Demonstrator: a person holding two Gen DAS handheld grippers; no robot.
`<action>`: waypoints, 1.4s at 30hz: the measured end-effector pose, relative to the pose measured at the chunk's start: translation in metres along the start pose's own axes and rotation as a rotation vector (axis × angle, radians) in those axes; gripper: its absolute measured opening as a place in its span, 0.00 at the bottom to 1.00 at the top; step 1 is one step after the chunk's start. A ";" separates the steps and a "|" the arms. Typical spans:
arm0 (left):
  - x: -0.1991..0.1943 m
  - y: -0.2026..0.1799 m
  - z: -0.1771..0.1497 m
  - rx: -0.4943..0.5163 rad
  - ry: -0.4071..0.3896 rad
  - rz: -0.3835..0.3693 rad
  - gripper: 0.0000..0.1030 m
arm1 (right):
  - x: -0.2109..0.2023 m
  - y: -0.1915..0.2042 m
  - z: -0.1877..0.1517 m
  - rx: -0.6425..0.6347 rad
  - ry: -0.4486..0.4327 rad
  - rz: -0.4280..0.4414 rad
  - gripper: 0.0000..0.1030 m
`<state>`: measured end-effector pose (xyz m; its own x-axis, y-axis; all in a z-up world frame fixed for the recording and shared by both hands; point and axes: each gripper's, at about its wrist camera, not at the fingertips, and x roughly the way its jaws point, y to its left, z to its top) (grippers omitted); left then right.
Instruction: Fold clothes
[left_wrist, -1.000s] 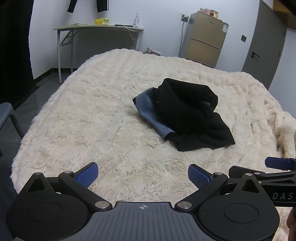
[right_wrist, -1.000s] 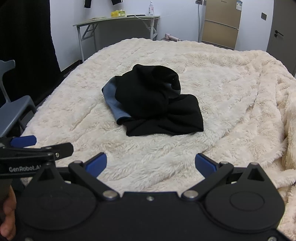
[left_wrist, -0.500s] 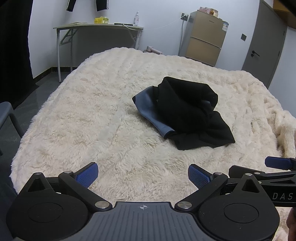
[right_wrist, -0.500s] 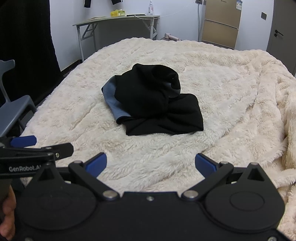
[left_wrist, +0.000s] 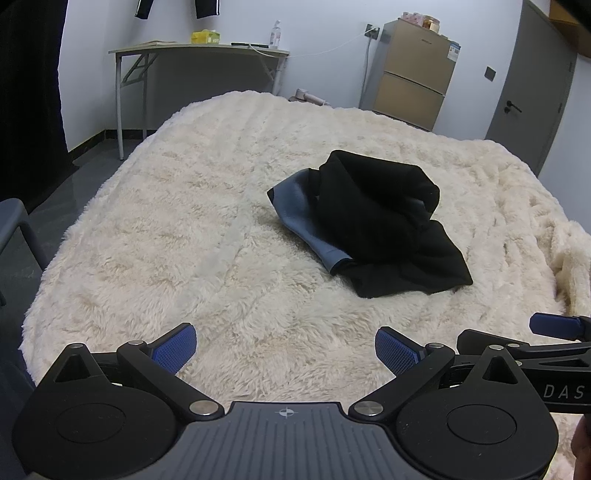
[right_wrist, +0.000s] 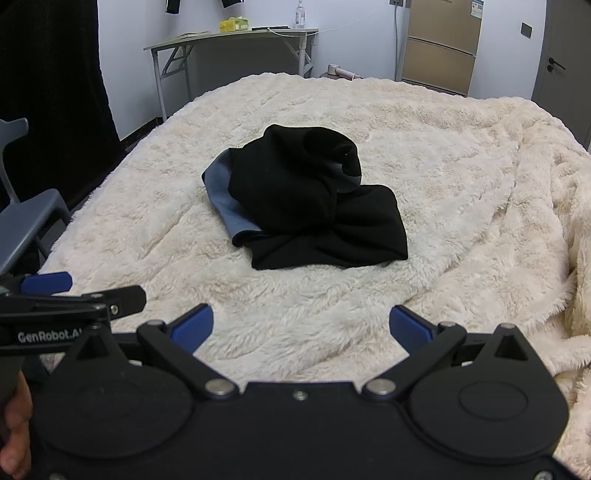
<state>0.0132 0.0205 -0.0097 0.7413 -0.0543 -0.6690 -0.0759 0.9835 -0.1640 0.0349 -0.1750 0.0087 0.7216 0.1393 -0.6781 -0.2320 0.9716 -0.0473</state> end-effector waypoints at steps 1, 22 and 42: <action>0.000 0.000 0.000 0.001 0.001 -0.001 0.99 | 0.000 0.000 0.000 -0.001 0.000 -0.002 1.00; 0.004 0.000 0.000 0.001 0.007 0.008 0.99 | 0.004 0.000 0.000 0.005 0.006 0.002 1.00; 0.011 0.003 0.003 -0.011 0.022 0.020 0.98 | 0.011 0.003 0.004 -0.008 0.031 -0.009 1.00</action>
<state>0.0227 0.0232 -0.0154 0.7247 -0.0383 -0.6880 -0.0984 0.9825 -0.1584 0.0451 -0.1693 0.0043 0.7032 0.1249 -0.7000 -0.2310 0.9712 -0.0587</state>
